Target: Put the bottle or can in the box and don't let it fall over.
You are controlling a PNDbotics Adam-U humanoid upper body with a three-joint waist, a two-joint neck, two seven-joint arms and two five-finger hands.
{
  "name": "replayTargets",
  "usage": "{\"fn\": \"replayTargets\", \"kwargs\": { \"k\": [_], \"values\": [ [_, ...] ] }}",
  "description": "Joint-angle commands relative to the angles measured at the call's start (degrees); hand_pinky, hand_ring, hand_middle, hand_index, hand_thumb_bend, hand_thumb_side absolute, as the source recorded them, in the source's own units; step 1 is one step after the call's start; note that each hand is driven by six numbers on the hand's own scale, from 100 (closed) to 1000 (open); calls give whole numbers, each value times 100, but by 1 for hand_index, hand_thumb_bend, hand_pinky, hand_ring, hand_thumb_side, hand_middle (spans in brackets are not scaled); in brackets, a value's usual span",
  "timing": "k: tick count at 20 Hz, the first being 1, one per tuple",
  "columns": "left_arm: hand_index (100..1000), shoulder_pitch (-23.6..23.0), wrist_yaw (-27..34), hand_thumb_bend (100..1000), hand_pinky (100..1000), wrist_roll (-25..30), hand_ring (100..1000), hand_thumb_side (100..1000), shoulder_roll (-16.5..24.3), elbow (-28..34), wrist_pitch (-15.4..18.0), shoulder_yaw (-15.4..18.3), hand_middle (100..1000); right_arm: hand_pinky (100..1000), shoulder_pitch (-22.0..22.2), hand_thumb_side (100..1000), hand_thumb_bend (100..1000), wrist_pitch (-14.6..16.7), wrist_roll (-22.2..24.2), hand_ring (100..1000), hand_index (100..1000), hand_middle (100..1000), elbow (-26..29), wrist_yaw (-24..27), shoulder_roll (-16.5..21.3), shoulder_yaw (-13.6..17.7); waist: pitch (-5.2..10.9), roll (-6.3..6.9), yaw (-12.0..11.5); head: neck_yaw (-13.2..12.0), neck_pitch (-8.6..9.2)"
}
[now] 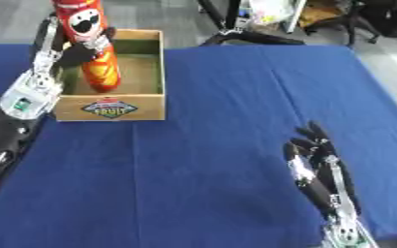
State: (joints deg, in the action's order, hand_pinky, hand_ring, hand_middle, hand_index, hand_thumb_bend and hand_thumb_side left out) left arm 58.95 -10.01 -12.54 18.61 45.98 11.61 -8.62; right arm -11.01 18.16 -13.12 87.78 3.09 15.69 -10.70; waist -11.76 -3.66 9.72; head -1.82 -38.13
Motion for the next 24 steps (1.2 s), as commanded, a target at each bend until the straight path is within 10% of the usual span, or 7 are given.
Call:
{"fn": "replayTargets", "kwargs": {
  "k": [1,11,24],
  "values": [
    [852,61,-124,298,634,119,627,233,61,116,-41,-16,606,847,-51,540,332,23,1,822,1000,852,42,10,55,29,81,16,-14,38,48],
    [961,-15,-634,788,872,558,916,579,269,463,-300,12,907,847,-53,540,329,40,0,822,1000,853,29,2,62,47,106,36,-58,71,67],
    [965,-995,179,749,880,793,921,588,1083,2954,-1028,82,920,848,-7,540,325,68,-71,824,1000,854,24,-23,121,144,153,77,-269,212,98]
  ]
}}
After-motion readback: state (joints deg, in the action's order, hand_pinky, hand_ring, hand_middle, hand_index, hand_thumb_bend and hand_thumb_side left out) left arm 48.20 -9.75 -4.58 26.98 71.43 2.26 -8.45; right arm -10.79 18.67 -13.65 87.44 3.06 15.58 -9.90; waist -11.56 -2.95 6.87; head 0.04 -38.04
